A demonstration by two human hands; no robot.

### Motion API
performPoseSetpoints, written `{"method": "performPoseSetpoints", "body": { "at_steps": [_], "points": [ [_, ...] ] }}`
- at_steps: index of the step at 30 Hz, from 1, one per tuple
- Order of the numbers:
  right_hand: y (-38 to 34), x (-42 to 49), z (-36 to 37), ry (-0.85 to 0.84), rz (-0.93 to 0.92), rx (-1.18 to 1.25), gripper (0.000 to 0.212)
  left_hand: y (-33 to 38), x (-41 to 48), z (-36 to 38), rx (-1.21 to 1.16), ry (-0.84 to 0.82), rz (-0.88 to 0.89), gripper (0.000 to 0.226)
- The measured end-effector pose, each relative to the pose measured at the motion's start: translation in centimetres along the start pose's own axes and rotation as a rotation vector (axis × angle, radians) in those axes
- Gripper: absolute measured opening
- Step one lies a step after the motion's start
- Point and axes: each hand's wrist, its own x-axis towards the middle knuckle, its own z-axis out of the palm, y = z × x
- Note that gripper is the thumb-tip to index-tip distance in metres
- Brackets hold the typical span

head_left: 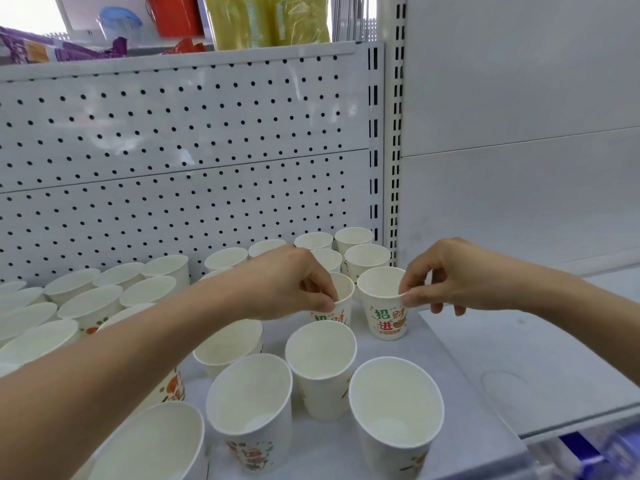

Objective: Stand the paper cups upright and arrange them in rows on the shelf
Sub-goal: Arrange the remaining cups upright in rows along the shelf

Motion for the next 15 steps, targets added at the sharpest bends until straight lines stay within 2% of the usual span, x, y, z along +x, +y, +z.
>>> {"method": "performPoseSetpoints", "body": {
  "at_steps": [8,11,15],
  "points": [
    [0.0,0.2,0.2,-0.009,0.012,-0.018,0.007,0.0,-0.3,-0.2,0.005,-0.006,0.016,0.008],
    [-0.4,0.0,-0.1,-0.013,0.034,-0.046,0.020,0.3,-1.2,-1.4,-0.019,0.037,-0.026,0.014],
    [-1.4,0.4,-0.9,0.186,-0.096,-0.156,0.018,-0.3,-4.3,-4.7,-0.101,0.177,-0.056,0.015]
  ]
}}
